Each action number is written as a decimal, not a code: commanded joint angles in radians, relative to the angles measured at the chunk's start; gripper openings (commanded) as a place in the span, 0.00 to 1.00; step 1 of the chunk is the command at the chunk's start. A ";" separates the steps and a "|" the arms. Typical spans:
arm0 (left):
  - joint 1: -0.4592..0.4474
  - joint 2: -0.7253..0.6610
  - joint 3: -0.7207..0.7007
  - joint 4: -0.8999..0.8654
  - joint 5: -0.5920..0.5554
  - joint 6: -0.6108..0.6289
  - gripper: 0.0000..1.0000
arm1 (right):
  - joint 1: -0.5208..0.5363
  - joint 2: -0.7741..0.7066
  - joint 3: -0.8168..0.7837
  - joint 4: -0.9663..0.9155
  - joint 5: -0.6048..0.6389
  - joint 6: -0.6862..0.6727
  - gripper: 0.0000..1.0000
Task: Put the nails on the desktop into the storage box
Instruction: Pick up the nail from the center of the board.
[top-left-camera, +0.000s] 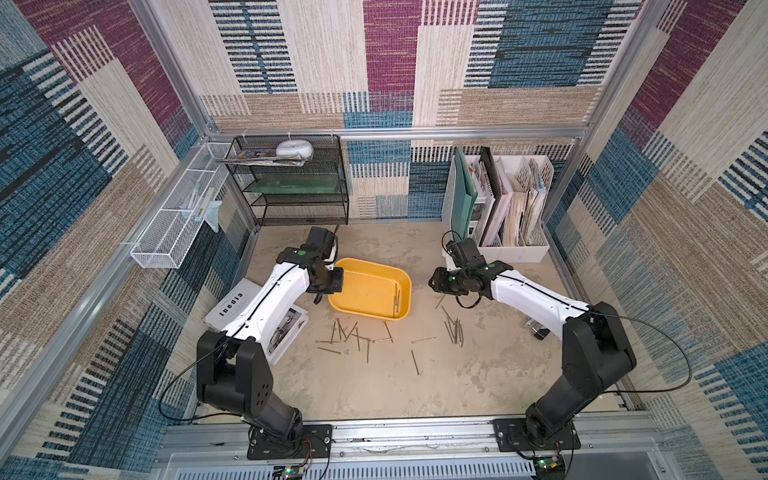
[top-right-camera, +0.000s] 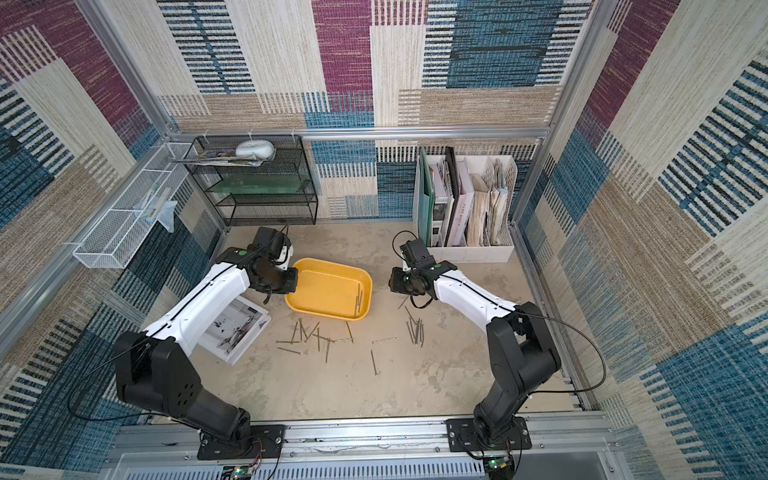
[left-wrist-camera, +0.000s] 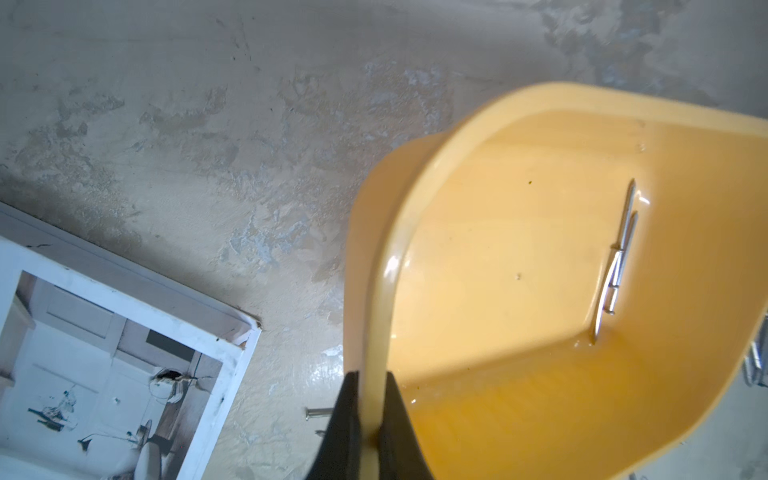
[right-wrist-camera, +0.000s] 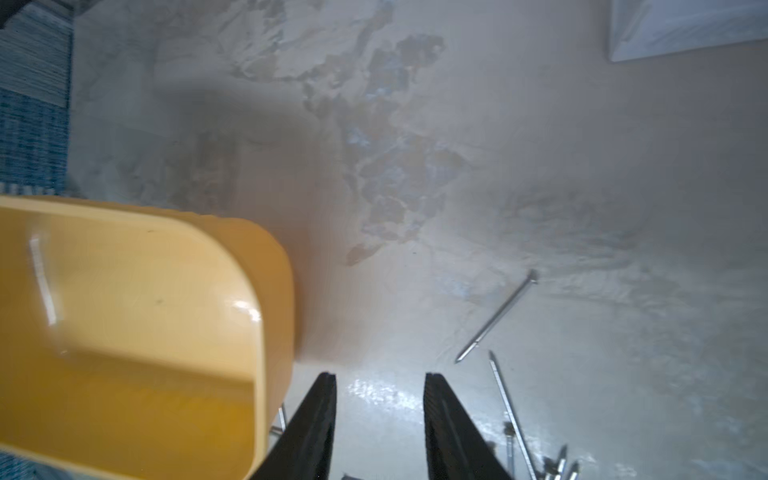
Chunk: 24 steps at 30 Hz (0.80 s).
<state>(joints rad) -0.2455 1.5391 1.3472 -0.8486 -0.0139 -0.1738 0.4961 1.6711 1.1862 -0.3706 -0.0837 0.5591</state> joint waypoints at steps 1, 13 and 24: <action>-0.021 -0.039 -0.023 0.077 -0.077 -0.012 0.00 | -0.001 0.036 -0.011 -0.031 0.060 -0.042 0.42; -0.066 -0.014 -0.042 0.095 -0.139 -0.034 0.00 | -0.011 0.126 -0.010 -0.056 0.099 -0.040 0.47; -0.067 -0.019 -0.068 0.123 -0.156 -0.039 0.00 | -0.013 0.270 0.112 -0.126 0.112 -0.051 0.46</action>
<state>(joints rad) -0.3126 1.5188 1.2789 -0.7570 -0.1654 -0.2028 0.4843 1.9133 1.2720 -0.4583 0.0147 0.5201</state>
